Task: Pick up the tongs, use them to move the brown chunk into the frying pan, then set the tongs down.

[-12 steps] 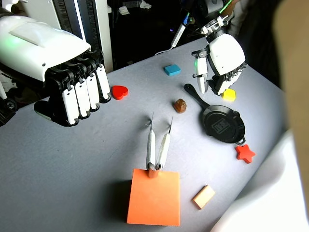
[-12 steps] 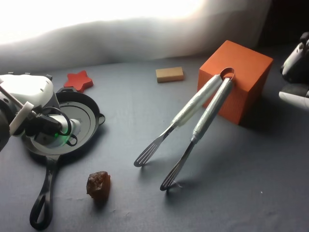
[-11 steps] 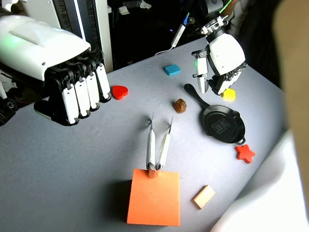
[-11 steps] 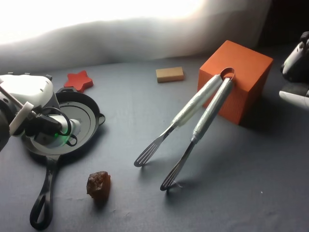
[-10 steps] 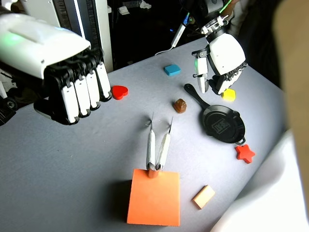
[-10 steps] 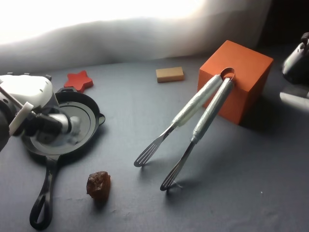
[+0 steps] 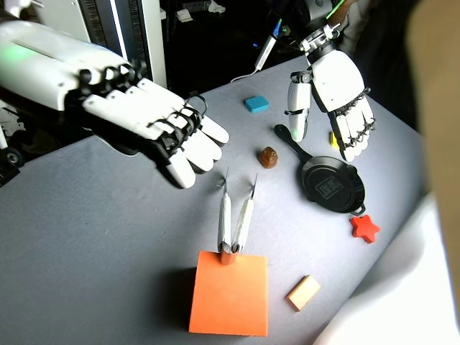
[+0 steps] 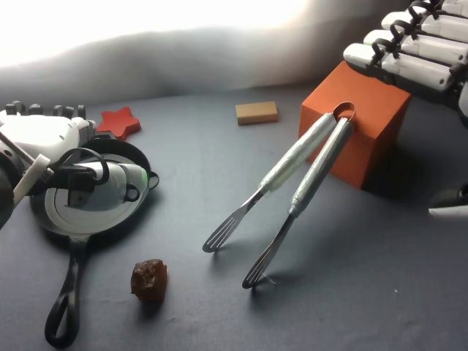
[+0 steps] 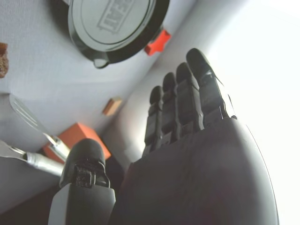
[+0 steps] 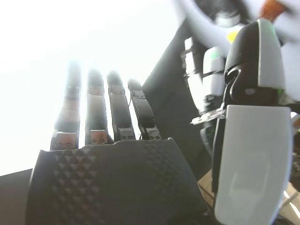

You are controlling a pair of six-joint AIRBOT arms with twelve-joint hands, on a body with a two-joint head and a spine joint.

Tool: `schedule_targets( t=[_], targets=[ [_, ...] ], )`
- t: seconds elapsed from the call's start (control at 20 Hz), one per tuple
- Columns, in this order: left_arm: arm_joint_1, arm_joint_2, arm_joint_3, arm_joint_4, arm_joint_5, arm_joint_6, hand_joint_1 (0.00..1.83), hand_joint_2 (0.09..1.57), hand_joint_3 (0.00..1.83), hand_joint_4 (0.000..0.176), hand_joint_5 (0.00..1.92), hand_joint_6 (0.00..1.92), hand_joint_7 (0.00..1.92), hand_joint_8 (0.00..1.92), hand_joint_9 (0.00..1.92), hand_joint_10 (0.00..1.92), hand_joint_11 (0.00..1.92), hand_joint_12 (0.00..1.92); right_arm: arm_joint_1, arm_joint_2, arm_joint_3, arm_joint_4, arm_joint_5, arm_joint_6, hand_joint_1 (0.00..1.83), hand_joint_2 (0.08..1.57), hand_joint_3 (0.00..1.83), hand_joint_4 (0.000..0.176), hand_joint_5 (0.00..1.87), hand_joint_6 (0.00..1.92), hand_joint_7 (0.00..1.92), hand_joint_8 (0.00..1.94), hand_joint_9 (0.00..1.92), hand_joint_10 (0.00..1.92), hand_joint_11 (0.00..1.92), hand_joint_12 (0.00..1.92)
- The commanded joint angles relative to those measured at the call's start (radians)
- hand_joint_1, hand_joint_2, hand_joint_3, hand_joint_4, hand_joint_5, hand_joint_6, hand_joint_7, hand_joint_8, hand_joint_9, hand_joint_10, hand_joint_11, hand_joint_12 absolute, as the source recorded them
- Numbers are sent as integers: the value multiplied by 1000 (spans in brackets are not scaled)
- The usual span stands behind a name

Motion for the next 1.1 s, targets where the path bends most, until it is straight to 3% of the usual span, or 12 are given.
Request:
schedule_targets(
  t=[0.0, 0.1, 0.35, 0.6, 0.9, 1.05],
  targets=[
    [-9, 6, 2, 74, -35, 2, 1, 1273, 3, 0, 134, 1, 158, 0, 145, 5, 0, 639, 13, -6, 18, -6, 115, -16, 982, 840, 7, 0, 4, 1, 55, 2, 23, 66, 0, 99],
    [-11, 6, 10, 74, -35, 2, 0, 1273, 3, 0, 128, 0, 155, 0, 145, 4, 0, 639, 29, -45, 50, -6, 34, -42, 1117, 872, 20, 0, 1, 0, 17, 0, 1, 46, 0, 3],
    [-14, 9, 18, 73, -30, 7, 0, 1266, 0, 0, 144, 6, 174, 5, 160, 8, 0, 657, 38, -165, 142, -6, -150, -68, 1216, 897, 30, 0, 0, 0, 0, 0, 0, 1, 0, 0],
    [-13, 9, 18, 53, -29, 7, 3, 1269, 1, 0, 152, 2, 182, 0, 173, 5, 0, 685, 132, -271, 239, -5, -344, 3, 1193, 909, 33, 0, 0, 0, 0, 0, 0, 0, 0, 0],
    [-13, 9, 18, 51, -27, 6, 38, 1268, 0, 0, 157, 4, 186, 2, 183, 3, 0, 708, 216, -410, 369, -8, -518, 8, 1185, 888, 21, 0, 0, 0, 0, 0, 0, 0, 0, 0],
    [-21, 10, 20, 22, -27, 6, 6, 1273, 2, 0, 150, 1, 170, 1, 160, 2, 0, 656, 242, -483, 391, -445, -597, 350, 1186, 897, 25, 0, 1, 0, 0, 0, 0, 0, 0, 0]
  ],
)
